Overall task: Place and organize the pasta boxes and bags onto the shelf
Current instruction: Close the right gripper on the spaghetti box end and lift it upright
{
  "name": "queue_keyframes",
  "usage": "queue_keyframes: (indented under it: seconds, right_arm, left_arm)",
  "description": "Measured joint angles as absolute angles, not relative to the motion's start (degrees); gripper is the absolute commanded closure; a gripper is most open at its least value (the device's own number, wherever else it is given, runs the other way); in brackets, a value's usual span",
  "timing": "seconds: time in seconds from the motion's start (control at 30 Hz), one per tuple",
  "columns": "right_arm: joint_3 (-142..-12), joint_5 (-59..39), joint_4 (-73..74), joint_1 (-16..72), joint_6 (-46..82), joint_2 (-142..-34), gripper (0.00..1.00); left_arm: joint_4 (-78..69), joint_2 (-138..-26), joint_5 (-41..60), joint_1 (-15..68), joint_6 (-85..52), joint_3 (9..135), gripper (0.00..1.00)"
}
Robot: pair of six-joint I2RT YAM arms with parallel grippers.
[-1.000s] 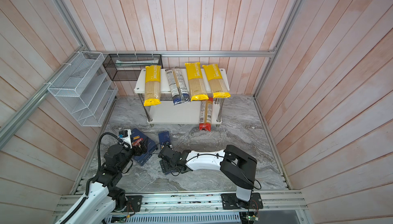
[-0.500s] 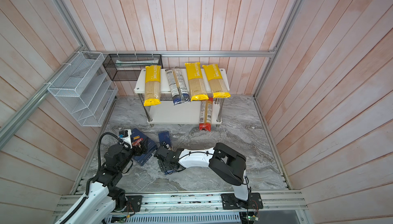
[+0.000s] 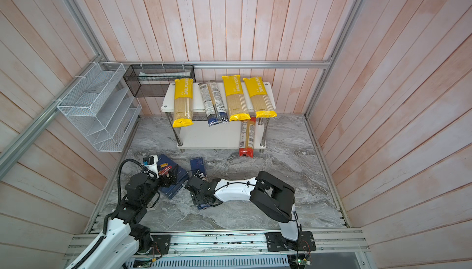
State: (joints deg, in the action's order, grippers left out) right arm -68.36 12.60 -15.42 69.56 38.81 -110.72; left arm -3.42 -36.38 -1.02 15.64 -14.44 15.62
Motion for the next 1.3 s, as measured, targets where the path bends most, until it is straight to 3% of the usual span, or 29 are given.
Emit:
queue_keyframes:
  seconds: [0.57, 1.0, 1.3]
  right_arm:
    - [-62.4, 14.1, -8.6, 69.9, 39.1, -107.0, 0.53]
    - [-53.4, 16.1, -6.9, 70.7, 38.9, -98.7, 0.65]
    - [-50.7, 20.4, -7.2, 70.7, 39.5, -92.9, 0.66]
  left_arm:
    - [-3.4, -36.4, -0.4, 15.4, -14.4, 15.6, 0.00]
    - [-3.4, -36.5, -0.4, 15.4, -14.4, 15.6, 0.00]
    - [-3.4, -36.5, -0.4, 15.4, -14.4, 15.6, 0.00]
